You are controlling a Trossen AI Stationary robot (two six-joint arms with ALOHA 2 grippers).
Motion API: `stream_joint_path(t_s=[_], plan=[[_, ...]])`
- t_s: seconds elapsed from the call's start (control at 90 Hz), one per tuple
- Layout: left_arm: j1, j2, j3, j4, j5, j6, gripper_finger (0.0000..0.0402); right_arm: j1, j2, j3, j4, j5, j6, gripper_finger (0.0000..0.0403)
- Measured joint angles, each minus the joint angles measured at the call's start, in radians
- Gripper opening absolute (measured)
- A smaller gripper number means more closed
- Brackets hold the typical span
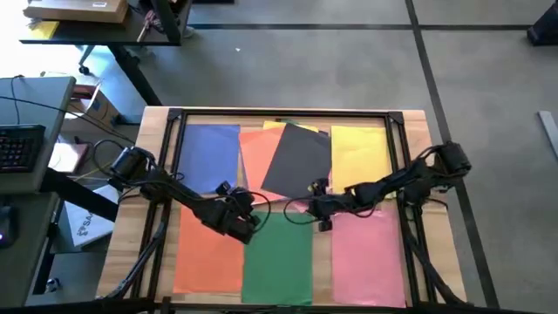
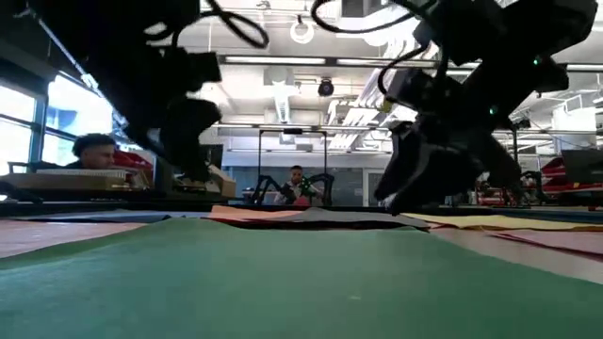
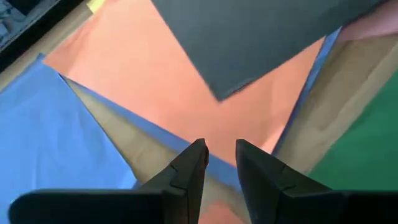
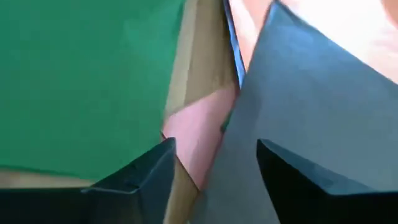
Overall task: Organize paper
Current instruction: Stack the orange paper under the black paper on the bottom orange paper
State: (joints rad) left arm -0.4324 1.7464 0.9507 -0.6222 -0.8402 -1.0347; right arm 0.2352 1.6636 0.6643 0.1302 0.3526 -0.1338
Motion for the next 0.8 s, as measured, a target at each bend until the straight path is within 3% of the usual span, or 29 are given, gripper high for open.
stream_joint_path(t_s=[0.144,0.367,0.6,0.8], plan=[[-0.005,-0.001,-0.020,0.011,0.000,-0.011,0.0078,0.001,0.013,0.000,-0.009,0.110,-0.011,0.0228],[-0.015,-0.001,-0.021,0.097,0.002,0.008,0.0078,0.010,0.049,0.000,-0.008,0.080,-0.107,0.0206],[-0.021,-0.001,-0.020,0.176,0.044,0.102,0.0078,0.126,0.048,0.009,-0.101,0.248,-0.152,0.0205],[-0.041,-0.001,-0.020,0.227,0.045,0.069,0.0078,0.230,0.044,0.060,-0.297,0.298,-0.133,0.0204]])
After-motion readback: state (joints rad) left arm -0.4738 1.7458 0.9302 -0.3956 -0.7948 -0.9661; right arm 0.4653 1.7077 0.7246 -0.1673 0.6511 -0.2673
